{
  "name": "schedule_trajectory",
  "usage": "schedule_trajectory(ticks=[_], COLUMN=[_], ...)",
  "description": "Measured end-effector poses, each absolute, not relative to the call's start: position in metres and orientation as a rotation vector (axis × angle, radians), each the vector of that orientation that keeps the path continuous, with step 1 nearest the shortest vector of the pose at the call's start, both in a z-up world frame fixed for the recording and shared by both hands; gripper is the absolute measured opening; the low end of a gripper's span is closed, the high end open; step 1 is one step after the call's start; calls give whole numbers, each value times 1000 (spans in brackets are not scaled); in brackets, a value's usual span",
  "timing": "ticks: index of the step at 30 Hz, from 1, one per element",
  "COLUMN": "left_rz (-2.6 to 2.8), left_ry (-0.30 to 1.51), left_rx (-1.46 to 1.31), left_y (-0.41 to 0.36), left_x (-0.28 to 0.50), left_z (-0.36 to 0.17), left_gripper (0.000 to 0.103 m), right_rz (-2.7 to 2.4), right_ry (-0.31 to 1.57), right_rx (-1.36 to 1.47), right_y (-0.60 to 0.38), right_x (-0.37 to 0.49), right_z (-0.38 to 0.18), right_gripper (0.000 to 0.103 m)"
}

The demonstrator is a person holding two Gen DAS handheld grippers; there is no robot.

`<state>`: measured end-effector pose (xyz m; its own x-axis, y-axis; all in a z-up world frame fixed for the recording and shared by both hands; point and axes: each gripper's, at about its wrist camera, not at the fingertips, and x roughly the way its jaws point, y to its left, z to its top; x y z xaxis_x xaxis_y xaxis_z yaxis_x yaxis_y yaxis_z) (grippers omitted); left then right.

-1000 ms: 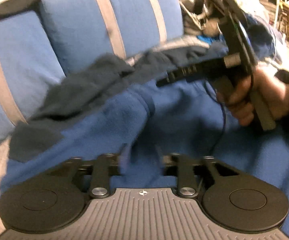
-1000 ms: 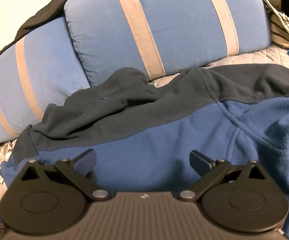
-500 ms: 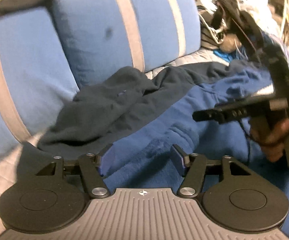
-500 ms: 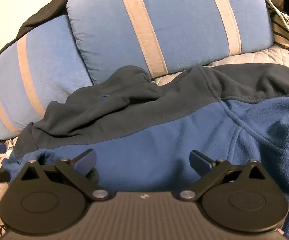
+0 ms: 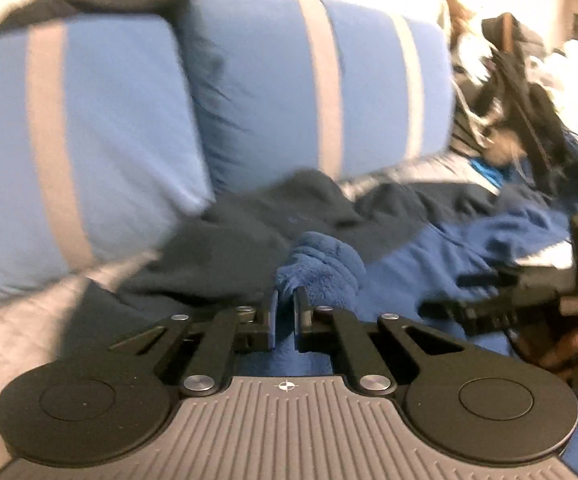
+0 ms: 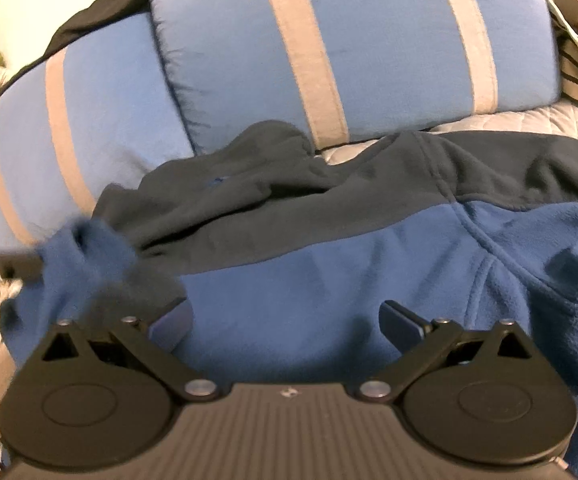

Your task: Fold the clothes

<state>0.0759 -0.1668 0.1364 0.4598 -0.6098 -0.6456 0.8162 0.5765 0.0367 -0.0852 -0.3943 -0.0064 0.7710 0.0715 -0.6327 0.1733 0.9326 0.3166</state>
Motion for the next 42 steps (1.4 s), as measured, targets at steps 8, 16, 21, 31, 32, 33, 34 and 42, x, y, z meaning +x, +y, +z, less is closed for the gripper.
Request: schedule_trajectory(ticks=[8,16,21,31,32,33,34,42], left_rz=[-592,-204,160,523,529,534,537,635], left_ry=[421,285,263,546,552,556,555,540], left_rx=[312,188,36,-265,-275,-281,-280,-217], left_y=[-102,31,136,235,236,236,236,250], left_x=[67,44,25,14,13,11,10,3], left_z=[200,252,215,30,23,18,17,26], left_gripper=[8,8,8,8,8,8,8,4], right_rz=[72,170,294,421,418,412,404,376], right_ry=[674,667,621,612,619,626,632,654], right_rx=[222,170,116,-20,-15,-6,2,19], right_y=[-363,-347,-331,-301,-302,-304,-305,-308], right_x=[-90,-94,-103,-111,-110,-108,-108,-105], right_z=[-4,-3,3,1,0,-1,-1,-5], right_gripper=[102,102,102,103,103,103,103,103])
